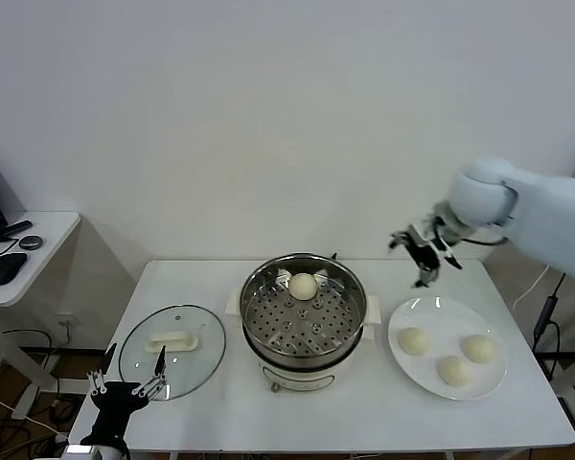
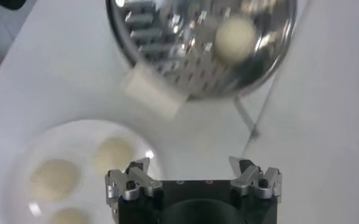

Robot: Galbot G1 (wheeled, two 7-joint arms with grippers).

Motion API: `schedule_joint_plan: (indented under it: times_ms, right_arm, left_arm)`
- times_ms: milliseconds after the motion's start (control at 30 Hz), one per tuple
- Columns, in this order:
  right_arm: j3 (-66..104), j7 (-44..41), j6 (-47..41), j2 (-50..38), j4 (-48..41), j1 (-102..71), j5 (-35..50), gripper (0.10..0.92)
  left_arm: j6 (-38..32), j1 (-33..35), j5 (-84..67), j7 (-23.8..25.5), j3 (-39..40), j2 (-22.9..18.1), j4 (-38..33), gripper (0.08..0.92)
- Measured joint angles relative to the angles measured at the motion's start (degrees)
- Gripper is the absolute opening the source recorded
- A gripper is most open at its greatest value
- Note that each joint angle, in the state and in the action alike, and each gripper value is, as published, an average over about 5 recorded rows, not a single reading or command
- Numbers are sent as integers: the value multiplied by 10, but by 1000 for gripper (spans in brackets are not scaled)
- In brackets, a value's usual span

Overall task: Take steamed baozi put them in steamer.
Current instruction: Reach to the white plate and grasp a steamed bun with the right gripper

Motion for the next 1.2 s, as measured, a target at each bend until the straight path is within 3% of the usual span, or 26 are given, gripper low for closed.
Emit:
schedule_joint_plan:
  times_ms: [467, 1200]
  right_arm:
    - [140, 12, -18, -52, -22, -216, -67, 823]
    - [283, 57, 18, 15, -127, -408, -141, 823]
  left_arm:
    - [0, -1, 7, 0, -3, -1, 6, 823]
    - [-5, 9, 16, 0, -11, -7, 11, 823]
